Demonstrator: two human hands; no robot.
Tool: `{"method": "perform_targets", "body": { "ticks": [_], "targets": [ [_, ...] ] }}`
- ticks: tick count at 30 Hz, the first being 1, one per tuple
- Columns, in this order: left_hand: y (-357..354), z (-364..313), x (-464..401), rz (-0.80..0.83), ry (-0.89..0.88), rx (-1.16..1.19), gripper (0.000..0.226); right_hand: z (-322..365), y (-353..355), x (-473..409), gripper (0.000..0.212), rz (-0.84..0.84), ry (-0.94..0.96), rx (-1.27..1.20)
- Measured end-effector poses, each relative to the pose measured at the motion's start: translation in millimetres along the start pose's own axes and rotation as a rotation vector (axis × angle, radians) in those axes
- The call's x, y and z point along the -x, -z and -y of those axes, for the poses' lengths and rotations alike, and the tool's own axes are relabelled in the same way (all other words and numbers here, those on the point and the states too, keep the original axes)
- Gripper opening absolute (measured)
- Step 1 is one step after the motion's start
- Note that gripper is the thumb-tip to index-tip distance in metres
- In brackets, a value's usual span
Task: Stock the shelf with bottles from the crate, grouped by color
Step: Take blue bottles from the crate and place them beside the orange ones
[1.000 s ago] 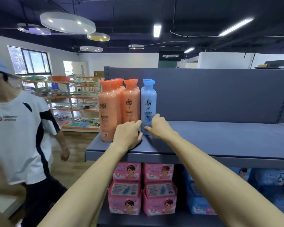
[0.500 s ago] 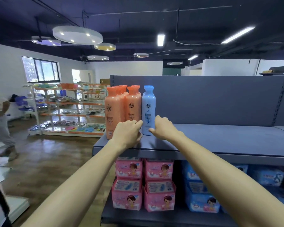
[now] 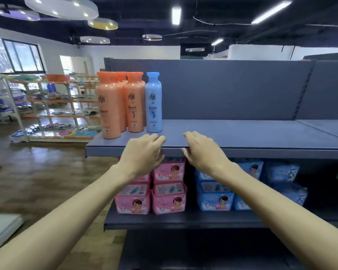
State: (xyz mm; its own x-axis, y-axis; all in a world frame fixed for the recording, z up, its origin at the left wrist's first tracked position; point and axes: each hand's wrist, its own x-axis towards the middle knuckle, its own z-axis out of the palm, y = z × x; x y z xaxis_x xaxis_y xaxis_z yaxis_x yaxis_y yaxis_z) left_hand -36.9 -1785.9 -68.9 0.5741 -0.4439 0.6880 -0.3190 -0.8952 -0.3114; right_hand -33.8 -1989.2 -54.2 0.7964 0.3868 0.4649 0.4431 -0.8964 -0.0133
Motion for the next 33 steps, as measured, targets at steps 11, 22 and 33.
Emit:
{"method": "perform_targets", "body": {
  "ticks": [11,22,33],
  "targets": [
    [-62,-111,120,0.254,0.019,0.18,0.022,-23,-120,140,0.037,0.255,-0.008,-0.015],
    [-111,-212,278,0.734,0.141,0.317,0.017,-13,-246,290,0.028,0.662,-0.084,-0.125],
    [-125,-293,408,1.059,0.282,0.446,0.033,-1,-335,421,0.034,1.208,-0.032,-0.145]
  ]
}}
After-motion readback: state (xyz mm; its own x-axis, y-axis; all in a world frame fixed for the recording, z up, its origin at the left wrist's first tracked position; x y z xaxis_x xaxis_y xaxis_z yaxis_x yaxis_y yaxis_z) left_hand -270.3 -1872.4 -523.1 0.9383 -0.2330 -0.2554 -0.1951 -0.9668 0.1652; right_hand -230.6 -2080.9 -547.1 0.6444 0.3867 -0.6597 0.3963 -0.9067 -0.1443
